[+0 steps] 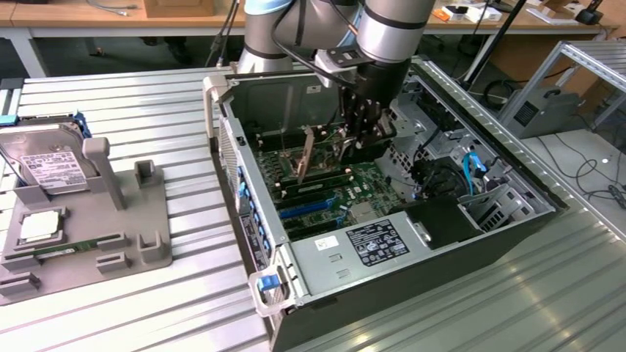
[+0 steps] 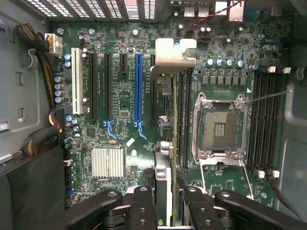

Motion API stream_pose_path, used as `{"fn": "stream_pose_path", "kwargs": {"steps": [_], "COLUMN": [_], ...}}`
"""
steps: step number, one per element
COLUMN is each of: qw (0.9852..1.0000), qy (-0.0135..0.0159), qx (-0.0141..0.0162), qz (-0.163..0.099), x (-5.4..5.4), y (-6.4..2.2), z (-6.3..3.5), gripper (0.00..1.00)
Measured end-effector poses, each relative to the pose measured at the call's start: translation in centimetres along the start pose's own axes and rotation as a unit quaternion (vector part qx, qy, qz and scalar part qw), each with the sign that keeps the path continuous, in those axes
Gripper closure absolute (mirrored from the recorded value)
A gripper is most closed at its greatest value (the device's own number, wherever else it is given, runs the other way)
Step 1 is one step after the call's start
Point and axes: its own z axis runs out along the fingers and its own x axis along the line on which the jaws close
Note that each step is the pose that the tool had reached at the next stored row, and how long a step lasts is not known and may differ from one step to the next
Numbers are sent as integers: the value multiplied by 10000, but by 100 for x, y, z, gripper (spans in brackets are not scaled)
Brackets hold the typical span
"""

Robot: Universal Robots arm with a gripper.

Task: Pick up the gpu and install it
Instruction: 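Insert the gpu into the slot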

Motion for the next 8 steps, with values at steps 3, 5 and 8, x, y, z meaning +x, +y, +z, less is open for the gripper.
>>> {"fn": "stream_pose_path", "kwargs": {"steps": [3, 5, 8], "qw": [10000, 10000, 10000], "qy": [0, 0, 0], "qx": [0, 0, 0], "qz": [0, 0, 0], "x": [0, 0, 0], "y": [1, 2, 4], "z": [8, 14, 22], "gripper": [73, 73, 73]}}
